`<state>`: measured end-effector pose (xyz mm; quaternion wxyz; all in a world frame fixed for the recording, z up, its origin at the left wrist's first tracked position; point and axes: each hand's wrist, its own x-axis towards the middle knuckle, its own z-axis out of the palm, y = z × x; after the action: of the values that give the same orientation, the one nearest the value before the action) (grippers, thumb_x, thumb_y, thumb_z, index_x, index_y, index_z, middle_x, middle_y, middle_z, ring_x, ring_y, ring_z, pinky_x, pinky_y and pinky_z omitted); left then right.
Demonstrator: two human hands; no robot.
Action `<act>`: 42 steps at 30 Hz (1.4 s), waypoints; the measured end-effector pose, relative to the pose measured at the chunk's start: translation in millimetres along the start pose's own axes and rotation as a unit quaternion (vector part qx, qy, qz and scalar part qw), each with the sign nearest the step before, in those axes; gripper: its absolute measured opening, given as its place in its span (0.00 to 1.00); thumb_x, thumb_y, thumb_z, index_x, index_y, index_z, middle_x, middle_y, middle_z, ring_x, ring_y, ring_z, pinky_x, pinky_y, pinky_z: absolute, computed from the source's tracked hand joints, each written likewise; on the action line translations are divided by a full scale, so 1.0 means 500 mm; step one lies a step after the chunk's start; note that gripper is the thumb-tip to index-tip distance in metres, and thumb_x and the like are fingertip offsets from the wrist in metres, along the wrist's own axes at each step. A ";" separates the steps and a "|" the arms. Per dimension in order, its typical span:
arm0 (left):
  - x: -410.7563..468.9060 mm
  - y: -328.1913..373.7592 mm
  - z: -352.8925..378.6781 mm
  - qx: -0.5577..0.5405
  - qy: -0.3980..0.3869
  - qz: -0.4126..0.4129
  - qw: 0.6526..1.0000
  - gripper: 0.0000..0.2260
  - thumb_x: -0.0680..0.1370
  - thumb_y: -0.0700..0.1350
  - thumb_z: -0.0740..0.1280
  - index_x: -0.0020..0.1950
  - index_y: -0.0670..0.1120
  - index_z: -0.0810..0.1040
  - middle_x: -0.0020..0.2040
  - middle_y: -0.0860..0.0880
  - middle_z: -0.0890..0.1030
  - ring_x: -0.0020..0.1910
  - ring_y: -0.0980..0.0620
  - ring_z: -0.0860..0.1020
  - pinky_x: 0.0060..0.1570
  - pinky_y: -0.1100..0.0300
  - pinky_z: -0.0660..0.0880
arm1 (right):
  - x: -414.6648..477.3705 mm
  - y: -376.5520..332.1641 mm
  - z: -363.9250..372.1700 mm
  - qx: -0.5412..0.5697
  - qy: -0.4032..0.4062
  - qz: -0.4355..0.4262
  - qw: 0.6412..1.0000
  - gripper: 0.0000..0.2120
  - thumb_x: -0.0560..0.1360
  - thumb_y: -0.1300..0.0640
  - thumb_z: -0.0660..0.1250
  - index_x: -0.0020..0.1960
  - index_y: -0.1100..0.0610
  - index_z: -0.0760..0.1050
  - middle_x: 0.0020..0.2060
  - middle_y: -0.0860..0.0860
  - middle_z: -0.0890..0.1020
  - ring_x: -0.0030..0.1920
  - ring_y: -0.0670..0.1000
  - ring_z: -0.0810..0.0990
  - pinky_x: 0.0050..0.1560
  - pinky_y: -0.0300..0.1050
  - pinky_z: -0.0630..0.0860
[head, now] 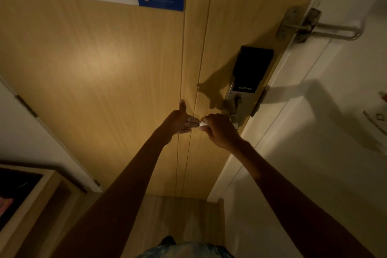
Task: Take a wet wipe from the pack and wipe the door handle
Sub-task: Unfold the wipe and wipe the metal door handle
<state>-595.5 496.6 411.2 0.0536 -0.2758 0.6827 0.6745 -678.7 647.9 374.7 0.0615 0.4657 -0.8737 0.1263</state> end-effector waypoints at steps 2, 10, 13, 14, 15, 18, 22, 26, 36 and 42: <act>-0.004 0.001 -0.002 0.001 -0.009 0.001 1.000 0.39 0.79 0.64 0.40 0.54 0.38 0.82 0.48 0.43 0.84 0.43 0.56 0.82 0.43 0.64 0.77 | 0.031 0.009 -0.042 0.044 -0.130 0.010 0.991 0.11 0.79 0.50 0.64 0.49 0.57 0.79 0.41 0.53 0.82 0.41 0.50 0.80 0.43 0.43 0.70; -0.009 0.010 -0.008 0.019 -0.036 0.005 0.999 0.39 0.80 0.63 0.38 0.58 0.37 0.80 0.55 0.40 0.83 0.56 0.49 0.80 0.50 0.62 0.76 | -0.009 -0.018 -0.005 -0.022 0.002 0.043 0.999 0.09 0.79 0.52 0.65 0.54 0.56 0.78 0.45 0.52 0.83 0.46 0.51 0.81 0.52 0.46 0.73; -0.010 0.006 -0.014 0.014 -0.046 0.004 0.999 0.39 0.80 0.62 0.39 0.59 0.38 0.80 0.55 0.42 0.83 0.50 0.52 0.80 0.47 0.65 0.76 | -0.032 -0.023 0.020 -0.042 0.081 0.035 0.995 0.09 0.77 0.55 0.67 0.56 0.56 0.77 0.48 0.52 0.83 0.52 0.52 0.80 0.56 0.47 0.73; -0.012 0.004 -0.017 0.009 -0.047 0.003 0.999 0.39 0.80 0.62 0.38 0.58 0.38 0.80 0.54 0.43 0.83 0.49 0.53 0.81 0.47 0.65 0.76 | -0.025 -0.019 0.014 -0.028 0.069 0.029 0.997 0.09 0.77 0.55 0.67 0.56 0.56 0.77 0.48 0.52 0.83 0.52 0.52 0.80 0.56 0.47 0.73; -0.012 0.002 -0.019 0.005 -0.048 0.001 0.999 0.39 0.80 0.63 0.38 0.58 0.38 0.80 0.54 0.43 0.83 0.50 0.53 0.81 0.47 0.65 0.76 | -0.016 -0.013 0.007 -0.009 0.050 0.020 0.999 0.09 0.78 0.55 0.67 0.56 0.56 0.78 0.49 0.52 0.83 0.53 0.52 0.80 0.57 0.47 0.73; -0.006 -0.001 -0.021 0.005 -0.051 -0.003 0.999 0.39 0.79 0.63 0.38 0.57 0.39 0.81 0.52 0.44 0.84 0.52 0.51 0.80 0.49 0.63 0.76 | 0.000 -0.007 -0.013 0.037 0.000 -0.003 0.999 0.10 0.78 0.53 0.66 0.56 0.56 0.79 0.50 0.52 0.84 0.53 0.52 0.81 0.58 0.49 0.74; 0.006 -0.008 -0.023 0.009 -0.050 0.007 0.999 0.38 0.79 0.64 0.39 0.48 0.44 0.84 0.45 0.48 0.86 0.49 0.53 0.82 0.49 0.62 0.76 | -0.029 0.009 -0.003 -0.015 0.057 -0.002 0.998 0.08 0.78 0.54 0.66 0.54 0.54 0.79 0.47 0.50 0.83 0.52 0.51 0.79 0.57 0.47 0.74; 0.010 -0.011 -0.019 0.007 -0.029 0.015 0.999 0.36 0.79 0.64 0.41 0.47 0.45 0.84 0.39 0.51 0.86 0.44 0.57 0.82 0.43 0.63 0.76 | -0.093 0.078 -0.006 -0.103 0.113 0.013 0.988 0.11 0.73 0.60 0.72 0.55 0.55 0.78 0.55 0.51 0.81 0.59 0.55 0.77 0.56 0.48 0.76; 0.021 -0.006 -0.014 0.013 -0.033 0.001 0.999 0.35 0.79 0.64 0.43 0.46 0.44 0.83 0.40 0.49 0.85 0.44 0.55 0.82 0.42 0.63 0.77 | -0.139 0.117 0.007 0.092 0.196 0.103 0.971 0.16 0.76 0.60 0.70 0.63 0.55 0.78 0.55 0.54 0.76 0.53 0.51 0.77 0.51 0.45 0.81; 0.017 -0.001 -0.008 0.014 -0.022 -0.004 1.000 0.34 0.80 0.62 0.43 0.46 0.43 0.83 0.40 0.47 0.84 0.43 0.53 0.81 0.40 0.63 0.76 | -0.130 0.083 -0.004 0.184 0.268 0.130 0.937 0.09 0.75 0.61 0.71 0.54 0.60 0.82 0.48 0.55 0.81 0.47 0.52 0.81 0.49 0.39 0.80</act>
<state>-601.5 490.3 407.3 0.0748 -0.2626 0.6896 0.6708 -676.9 722.4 355.3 0.1895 0.3006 -0.8391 0.4119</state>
